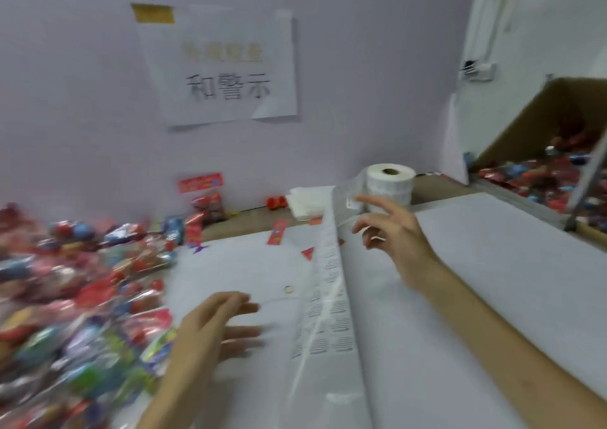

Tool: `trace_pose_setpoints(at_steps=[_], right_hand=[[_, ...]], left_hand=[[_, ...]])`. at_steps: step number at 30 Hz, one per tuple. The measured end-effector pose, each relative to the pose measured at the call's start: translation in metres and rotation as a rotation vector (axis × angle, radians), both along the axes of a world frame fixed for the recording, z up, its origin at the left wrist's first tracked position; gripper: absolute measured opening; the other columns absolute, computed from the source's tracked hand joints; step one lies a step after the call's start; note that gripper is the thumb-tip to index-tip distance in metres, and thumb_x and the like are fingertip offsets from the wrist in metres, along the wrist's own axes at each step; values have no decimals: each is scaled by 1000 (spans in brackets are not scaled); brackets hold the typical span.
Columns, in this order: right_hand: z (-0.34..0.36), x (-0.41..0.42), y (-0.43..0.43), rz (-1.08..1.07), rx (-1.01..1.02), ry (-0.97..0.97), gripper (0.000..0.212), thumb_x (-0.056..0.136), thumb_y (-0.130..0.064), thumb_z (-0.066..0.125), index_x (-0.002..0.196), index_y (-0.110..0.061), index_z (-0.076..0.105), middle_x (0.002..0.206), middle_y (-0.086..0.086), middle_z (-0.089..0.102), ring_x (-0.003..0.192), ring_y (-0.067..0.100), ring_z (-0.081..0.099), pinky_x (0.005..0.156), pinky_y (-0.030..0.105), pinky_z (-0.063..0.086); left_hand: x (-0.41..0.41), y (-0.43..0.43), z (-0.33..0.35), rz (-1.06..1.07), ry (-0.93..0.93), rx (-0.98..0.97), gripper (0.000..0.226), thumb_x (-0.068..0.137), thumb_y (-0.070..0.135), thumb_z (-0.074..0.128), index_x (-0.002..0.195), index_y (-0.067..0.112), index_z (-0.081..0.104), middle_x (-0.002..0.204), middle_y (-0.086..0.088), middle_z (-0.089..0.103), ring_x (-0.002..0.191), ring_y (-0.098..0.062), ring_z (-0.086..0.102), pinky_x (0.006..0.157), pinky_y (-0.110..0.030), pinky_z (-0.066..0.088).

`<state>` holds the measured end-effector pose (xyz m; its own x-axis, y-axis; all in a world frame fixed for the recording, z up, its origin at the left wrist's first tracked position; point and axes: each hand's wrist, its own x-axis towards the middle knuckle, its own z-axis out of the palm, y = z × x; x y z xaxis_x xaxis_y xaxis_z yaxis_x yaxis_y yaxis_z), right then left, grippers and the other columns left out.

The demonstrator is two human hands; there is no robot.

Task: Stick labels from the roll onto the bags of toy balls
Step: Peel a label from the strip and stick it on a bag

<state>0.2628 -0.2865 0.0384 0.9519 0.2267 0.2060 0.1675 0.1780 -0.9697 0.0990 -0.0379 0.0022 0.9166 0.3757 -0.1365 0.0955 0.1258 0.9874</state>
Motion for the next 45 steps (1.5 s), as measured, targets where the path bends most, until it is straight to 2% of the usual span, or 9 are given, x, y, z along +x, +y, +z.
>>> trace_pose_setpoints(at_steps=[9,14,20,27,29,32,36,39,45], right_hand=[[28,-32,128,386,-370,-264,53,96,-5,62,143,-26,50,90,5,77,64,16,65,58,23,48],[18,2,202,244,-797,-571,91,91,-18,68,160,-39,13,117,-10,62,94,13,62,76,25,46],[0,73,274,67,-1348,-1004,110,91,-25,71,161,-24,-14,164,8,26,147,29,31,112,48,38],[-9,116,331,-14,-1237,-1009,112,89,-11,71,160,-19,-15,170,7,10,156,30,14,123,51,22],[-13,122,335,-64,-1212,-1048,107,89,-10,71,162,-16,-7,165,10,26,152,30,25,122,48,21],[-18,122,332,-148,-1132,-1116,87,87,-5,67,159,-12,19,120,11,64,119,31,57,117,46,26],[-13,115,318,-137,-1065,-1081,67,82,13,57,143,-9,44,74,2,53,69,31,56,99,45,47],[-5,107,305,-61,-1016,-972,67,79,18,49,139,-12,43,92,8,53,75,37,58,70,46,53],[7,89,274,12,-914,-880,63,82,18,53,138,-11,48,114,13,57,87,28,57,76,38,51]], left_hand=[[-6,11,5,73,21,-196,23,105,26,52,108,12,70,98,-6,79,77,-25,76,60,-27,57],[-7,16,2,184,25,-399,19,99,25,59,106,12,72,91,-5,79,68,-20,73,60,-27,54],[-3,15,1,234,66,-725,16,97,20,59,101,10,71,71,-4,73,51,-18,65,54,-26,48],[3,16,1,200,121,-862,16,93,17,61,89,6,71,65,-10,68,42,-22,58,44,-21,41],[4,17,1,180,123,-861,15,92,14,62,85,5,71,65,-11,67,41,-24,56,43,-20,39],[3,17,2,168,127,-854,15,92,13,62,82,4,71,65,-12,66,40,-24,55,42,-20,38],[2,17,3,201,133,-832,17,94,16,61,85,4,70,63,-11,66,39,-23,55,42,-20,39],[1,15,3,218,136,-797,16,95,17,60,89,5,70,63,-10,67,41,-22,56,43,-20,40],[1,19,2,264,118,-750,15,95,15,59,92,5,69,63,-9,67,44,-22,58,45,-24,44]])
